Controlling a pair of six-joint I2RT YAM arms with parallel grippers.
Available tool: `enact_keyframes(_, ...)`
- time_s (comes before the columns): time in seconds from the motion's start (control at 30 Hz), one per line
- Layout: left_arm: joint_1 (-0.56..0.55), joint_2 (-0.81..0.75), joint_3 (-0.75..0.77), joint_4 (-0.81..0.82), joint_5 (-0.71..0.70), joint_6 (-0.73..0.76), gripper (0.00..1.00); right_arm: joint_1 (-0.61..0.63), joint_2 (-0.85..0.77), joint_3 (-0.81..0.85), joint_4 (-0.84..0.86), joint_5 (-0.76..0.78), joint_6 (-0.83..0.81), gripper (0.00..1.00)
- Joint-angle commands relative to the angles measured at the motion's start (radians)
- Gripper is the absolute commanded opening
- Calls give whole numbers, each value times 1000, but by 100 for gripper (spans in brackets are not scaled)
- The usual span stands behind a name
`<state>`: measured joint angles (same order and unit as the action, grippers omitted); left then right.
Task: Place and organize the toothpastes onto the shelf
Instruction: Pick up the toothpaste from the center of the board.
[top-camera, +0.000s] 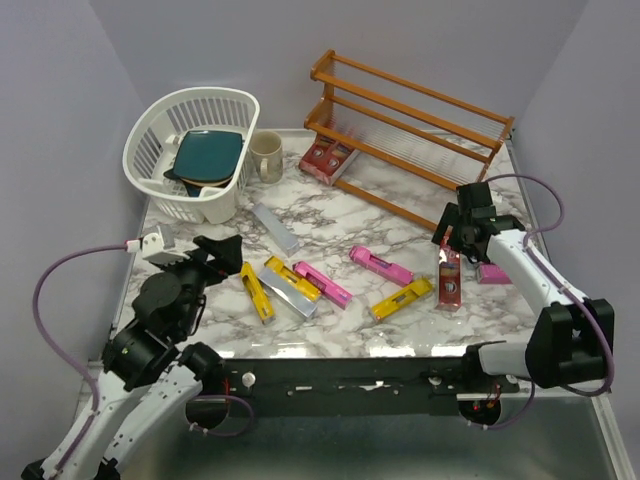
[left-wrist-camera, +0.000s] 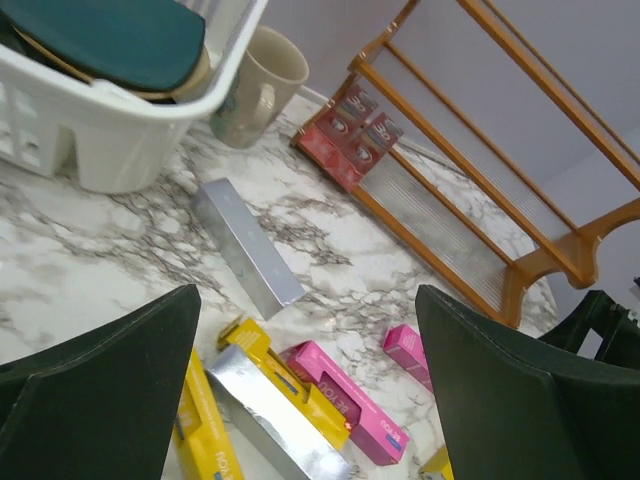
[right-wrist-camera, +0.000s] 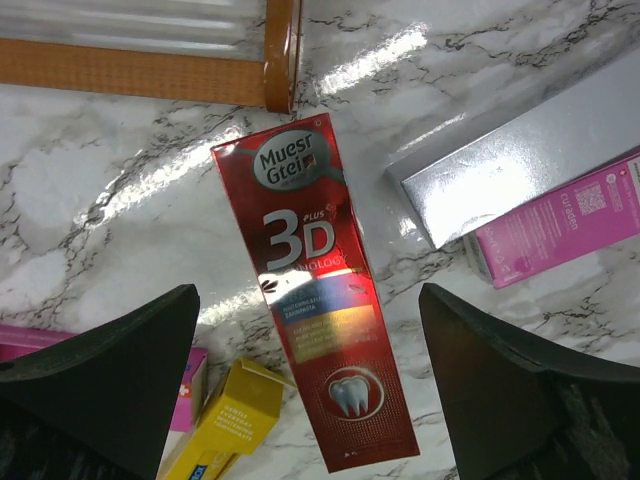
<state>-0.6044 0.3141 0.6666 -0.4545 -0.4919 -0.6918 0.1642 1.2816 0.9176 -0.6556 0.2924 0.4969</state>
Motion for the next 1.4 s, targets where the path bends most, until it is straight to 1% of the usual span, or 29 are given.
enact_keyframes(0.0, -5, -17, 163, -208, -95, 214, 99, -37, 114, 53, 66, -78, -40, 97)
enact_keyframes(0.07, -5, -6, 177, -207, -155, 288, 99, -40, 149, 75, 71, -85, -50, 95)
enact_keyframes(0.13, -5, -3, 144, -167, -172, 310, 99, -45, 189, 82, 77, -64, -54, 93)
enact_keyframes(0.17, -5, -3, 127, -147, -156, 314, 99, -46, 199, 87, 80, -58, -60, 91)
enact_keyframes(0.23, 18, 2, 85, -101, -101, 333, 99, -52, 228, 92, 93, -70, -73, 90)
enact_keyframes(0.3, 52, 13, 73, -96, -30, 347, 99, -54, 248, 92, 103, -90, -84, 90)
enact_keyframes(0.37, 92, 22, 54, -85, -1, 353, 99, -60, 278, 93, 105, -91, -87, 90)
enact_keyframes(0.43, 100, 16, 44, -69, 61, 359, 99, -68, 295, 95, 109, -105, -95, 89)
enact_keyframes(0.6, 112, 13, 41, -56, 93, 367, 99, -84, 335, 93, 116, -163, -100, 86)
enact_keyframes(0.77, 117, 6, 36, -53, 116, 370, 99, -84, 318, 60, 113, -180, -78, 82)
enact_keyframes(0.9, 117, 3, 36, -52, 121, 370, 99, -84, 256, -34, 155, -197, -52, 79)
enact_keyframes(0.97, 118, 5, 34, -50, 125, 371, 99, -86, 233, -51, 165, -210, -43, 77)
enact_keyframes(1.07, 118, 10, 33, -49, 138, 371, 99, -86, 232, -59, 149, -213, -41, 77)
enact_keyframes(1.23, 120, 11, 31, -44, 154, 373, 99, -84, 242, -56, 146, -217, -31, 71)
enact_keyframes(1.37, 120, 17, 22, -23, 205, 385, 99, -86, 263, -48, 157, -237, -15, 70)
